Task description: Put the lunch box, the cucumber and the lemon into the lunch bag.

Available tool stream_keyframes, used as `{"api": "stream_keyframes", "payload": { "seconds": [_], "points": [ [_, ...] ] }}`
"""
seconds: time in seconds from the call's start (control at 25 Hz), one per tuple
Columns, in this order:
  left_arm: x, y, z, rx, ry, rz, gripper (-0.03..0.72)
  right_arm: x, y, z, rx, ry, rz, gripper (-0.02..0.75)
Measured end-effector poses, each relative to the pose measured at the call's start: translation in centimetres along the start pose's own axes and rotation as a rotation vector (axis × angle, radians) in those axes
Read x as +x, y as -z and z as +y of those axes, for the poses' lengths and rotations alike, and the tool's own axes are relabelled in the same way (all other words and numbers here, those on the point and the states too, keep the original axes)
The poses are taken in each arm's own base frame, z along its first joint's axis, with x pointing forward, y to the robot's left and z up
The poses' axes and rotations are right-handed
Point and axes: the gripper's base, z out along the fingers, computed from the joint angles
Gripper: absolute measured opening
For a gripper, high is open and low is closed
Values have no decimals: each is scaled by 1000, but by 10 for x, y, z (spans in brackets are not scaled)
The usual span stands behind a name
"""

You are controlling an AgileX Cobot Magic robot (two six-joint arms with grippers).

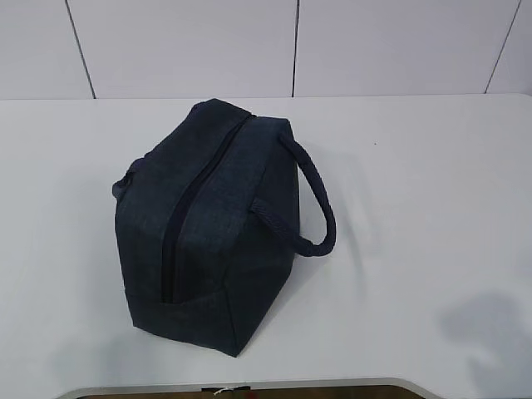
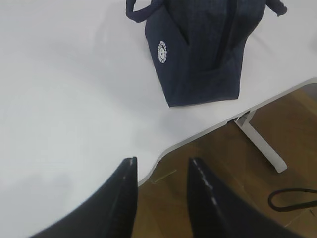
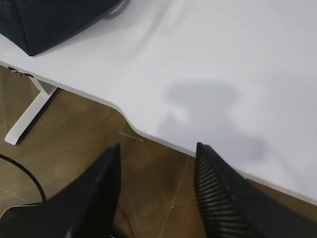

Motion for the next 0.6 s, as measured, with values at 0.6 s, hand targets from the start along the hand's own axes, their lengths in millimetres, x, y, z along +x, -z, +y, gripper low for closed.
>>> {"api": "stream_keyframes", "payload": {
  "seconds": [0.6],
  "points": [
    [1,0,4,-39,-19,6,242,11,14,-1,39,8,-117,391]
  ]
}}
